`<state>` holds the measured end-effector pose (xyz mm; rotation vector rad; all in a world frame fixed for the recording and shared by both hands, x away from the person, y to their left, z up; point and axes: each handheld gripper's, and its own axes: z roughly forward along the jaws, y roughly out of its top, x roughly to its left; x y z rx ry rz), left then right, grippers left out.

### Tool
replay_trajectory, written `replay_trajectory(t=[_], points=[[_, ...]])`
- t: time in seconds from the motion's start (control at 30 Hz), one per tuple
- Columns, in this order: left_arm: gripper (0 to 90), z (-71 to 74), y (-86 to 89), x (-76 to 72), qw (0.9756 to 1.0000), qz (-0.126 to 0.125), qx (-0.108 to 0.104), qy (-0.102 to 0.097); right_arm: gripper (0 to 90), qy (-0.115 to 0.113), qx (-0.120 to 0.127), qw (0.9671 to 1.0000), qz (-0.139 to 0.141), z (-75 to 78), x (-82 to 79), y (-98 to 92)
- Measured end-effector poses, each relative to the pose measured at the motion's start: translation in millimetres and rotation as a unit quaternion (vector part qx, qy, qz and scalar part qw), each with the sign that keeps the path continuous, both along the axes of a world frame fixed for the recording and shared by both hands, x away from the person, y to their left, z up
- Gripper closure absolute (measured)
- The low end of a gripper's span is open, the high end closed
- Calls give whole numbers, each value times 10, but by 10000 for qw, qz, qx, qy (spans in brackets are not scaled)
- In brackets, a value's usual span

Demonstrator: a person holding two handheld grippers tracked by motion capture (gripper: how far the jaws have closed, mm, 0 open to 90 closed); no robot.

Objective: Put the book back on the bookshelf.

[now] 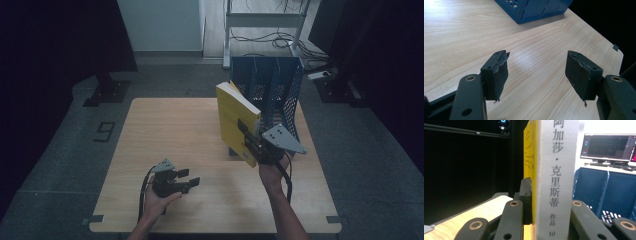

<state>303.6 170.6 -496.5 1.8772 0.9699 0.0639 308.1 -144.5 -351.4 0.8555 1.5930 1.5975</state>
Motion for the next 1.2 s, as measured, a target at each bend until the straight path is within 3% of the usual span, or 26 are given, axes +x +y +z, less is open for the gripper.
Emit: replay_trajectory(t=[0.43, 0.67, 1.03, 1.2], points=[[345, -19, 3, 7, 10000, 34, 29, 22, 749, 73, -18, 9996, -266, -43, 156, -76], [347, -48, -4, 13, 10000, 44, 49, 59, 750, 345, 226, 9985, -365, -117, 293, -138], [345, -53, -11, 16, 9999, 0, 78, 92, 749, 445, 140, 9970, -613, -182, 440, -166], [343, -62, -9, 27, 9997, -84, -46, 220, 750, 459, 151, 9962, -722, -204, 530, -190]])
